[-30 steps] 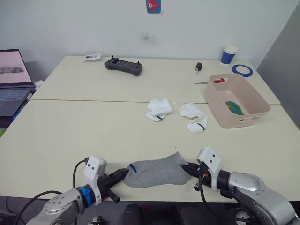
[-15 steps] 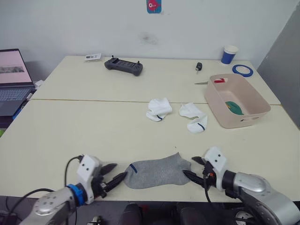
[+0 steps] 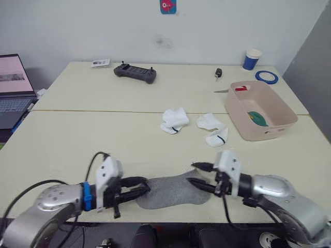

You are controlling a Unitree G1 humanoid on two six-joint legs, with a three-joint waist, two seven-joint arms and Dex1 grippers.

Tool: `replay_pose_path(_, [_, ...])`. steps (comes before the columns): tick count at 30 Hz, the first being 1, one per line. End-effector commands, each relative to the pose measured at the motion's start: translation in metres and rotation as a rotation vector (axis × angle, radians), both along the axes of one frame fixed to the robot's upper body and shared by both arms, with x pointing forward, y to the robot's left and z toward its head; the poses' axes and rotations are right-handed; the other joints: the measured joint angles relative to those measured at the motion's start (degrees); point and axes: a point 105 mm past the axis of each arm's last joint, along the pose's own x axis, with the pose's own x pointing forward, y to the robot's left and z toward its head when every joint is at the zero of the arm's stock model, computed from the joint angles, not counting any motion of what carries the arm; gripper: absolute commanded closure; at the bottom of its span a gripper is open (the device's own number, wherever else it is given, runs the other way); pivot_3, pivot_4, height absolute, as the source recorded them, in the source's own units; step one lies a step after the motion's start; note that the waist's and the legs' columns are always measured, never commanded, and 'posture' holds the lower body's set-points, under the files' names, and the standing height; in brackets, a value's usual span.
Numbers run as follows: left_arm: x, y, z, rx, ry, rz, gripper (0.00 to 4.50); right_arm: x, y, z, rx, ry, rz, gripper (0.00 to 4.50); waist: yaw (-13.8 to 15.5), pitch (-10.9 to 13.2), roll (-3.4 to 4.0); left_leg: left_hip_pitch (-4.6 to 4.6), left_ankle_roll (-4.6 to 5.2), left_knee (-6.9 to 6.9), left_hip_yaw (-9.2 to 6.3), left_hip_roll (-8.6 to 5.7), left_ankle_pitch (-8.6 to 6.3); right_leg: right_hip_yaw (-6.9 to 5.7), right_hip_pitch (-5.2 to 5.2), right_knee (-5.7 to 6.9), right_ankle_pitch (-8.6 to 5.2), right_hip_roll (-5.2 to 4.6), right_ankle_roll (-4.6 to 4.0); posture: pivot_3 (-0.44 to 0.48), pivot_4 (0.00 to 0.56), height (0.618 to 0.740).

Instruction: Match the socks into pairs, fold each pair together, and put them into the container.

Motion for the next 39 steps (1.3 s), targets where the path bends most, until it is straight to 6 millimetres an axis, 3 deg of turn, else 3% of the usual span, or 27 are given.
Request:
replay_pose_path(1, [0.006, -0.007, -0.009, 0.034, -0.038, -0.046, 4.49, 0.003, 0.013, -0.011, -0.039, -0.038, 0.063, 3.78, 0.0, 0.0, 0.00, 0.02, 0.00, 0.01, 0.02, -0.02, 0.00, -0.01, 0.01, 0.00, 0.00, 0.00, 0.00, 0.000, 0.150, 0.740])
replay_pose_path(3, [0.013, -0.010, -0.020, 0.054, -0.044, -0.036, 4.50, 0.005, 0.017, -0.025, -0.087, -0.043, 0.089, 4.47, 0.0, 0.0, 0.00, 0.02, 0.00, 0.02, 0.05, -0.03, 0.00, -0.05, 0.01, 0.00, 0.02, 0.00, 0.04, 0.000, 0.150, 0.740])
replay_pose_path(7, [0.021, -0.007, -0.042, 0.100, -0.013, -0.006, 4.50, 0.010, 0.014, -0.045, -0.166, -0.051, 0.079, 4.47, 0.0, 0.0, -0.01, -0.01, 0.00, 0.03, 0.08, -0.03, 0.00, -0.03, 0.00, -0.01, 0.06, 0.00, 0.11, 0.000, 0.150, 0.740])
replay_pose_path(11, [0.018, 0.007, -0.069, 0.181, 0.045, 0.019, 4.50, 0.014, -0.013, -0.055, -0.232, -0.041, 0.019, 4.47, 0.1, 0.0, 0.02, 0.02, 0.01, 0.02, 0.03, -0.01, 0.00, -0.05, 0.04, -0.01, 0.06, 0.00, 0.11, 0.000, 0.150, 0.740])
replay_pose_path(17, [0.017, 0.010, -0.073, 0.195, 0.043, 0.012, 4.50, 0.011, -0.057, -0.060, -0.312, -0.002, -0.042, 4.47, 0.2, -0.2, 0.06, 0.38, 0.01, 0.05, 0.07, -0.04, 0.00, -0.01, 0.41, -0.02, -0.10, -0.08, -0.17, 0.000, 0.150, 0.740])
replay_pose_path(20, [0.021, 0.007, -0.066, 0.159, 0.006, 0.015, 4.50, 0.007, -0.062, -0.054, -0.293, -0.010, -0.047, 4.47, 0.2, -0.3, 0.03, 0.49, 0.01, 0.06, 0.08, -0.04, 0.00, 0.02, 0.50, -0.02, -0.10, -0.09, -0.18, 0.000, 0.150, 0.740])
replay_pose_path(24, [0.024, -0.001, -0.032, 0.090, -0.087, -0.026, 4.50, -0.003, -0.054, -0.025, -0.150, 0.002, -0.034, 4.47, 0.2, -0.3, 0.05, 0.41, 0.01, 0.05, 0.07, -0.03, 0.00, 0.02, 0.44, 0.00, -0.09, -0.08, -0.16, 0.000, 0.150, 0.740])
replay_pose_path(28, [0.013, -0.007, -0.003, 0.061, -0.082, -0.123, 4.50, -0.007, -0.043, -0.003, -0.085, -0.023, -0.009, 4.47, 0.0, -0.1, -0.04, 0.21, 0.01, 0.07, -0.04, 0.03, 0.00, -0.03, 0.31, 0.01, 0.10, -0.02, 0.17, 0.000, 0.150, 0.740])
replay_pose_path(31, [0.004, -0.010, -0.003, 0.091, -0.070, -0.183, 4.50, -0.007, -0.023, -0.005, -0.082, -0.038, 0.042, 4.47, -0.1, -0.1, 0.00, 0.25, 0.01, 0.05, -0.01, 0.01, 0.00, -0.06, 0.31, 0.00, 0.08, -0.01, 0.15, 0.000, 0.150, 0.740])
replay_pose_path(35, [0.012, -0.015, -0.014, 0.092, -0.070, -0.138, 4.50, -0.006, 0.001, -0.026, -0.122, -0.043, 0.119, 4.47, 0.0, -0.1, 0.00, 0.23, 0.01, 0.03, -0.01, -0.01, 0.00, -0.05, 0.29, -0.04, 0.06, -0.01, 0.11, 0.000, 0.150, 0.740])
replay_pose_path(39, [0.016, -0.008, -0.035, 0.138, -0.049, -0.082, 4.50, -0.007, 0.007, -0.048, -0.167, -0.013, 0.151, 4.47, 0.1, -0.1, 0.00, 0.17, 0.01, 0.07, -0.01, -0.03, 0.00, -0.07, 0.27, -0.05, 0.06, -0.02, 0.12, 0.000, 0.150, 0.740])
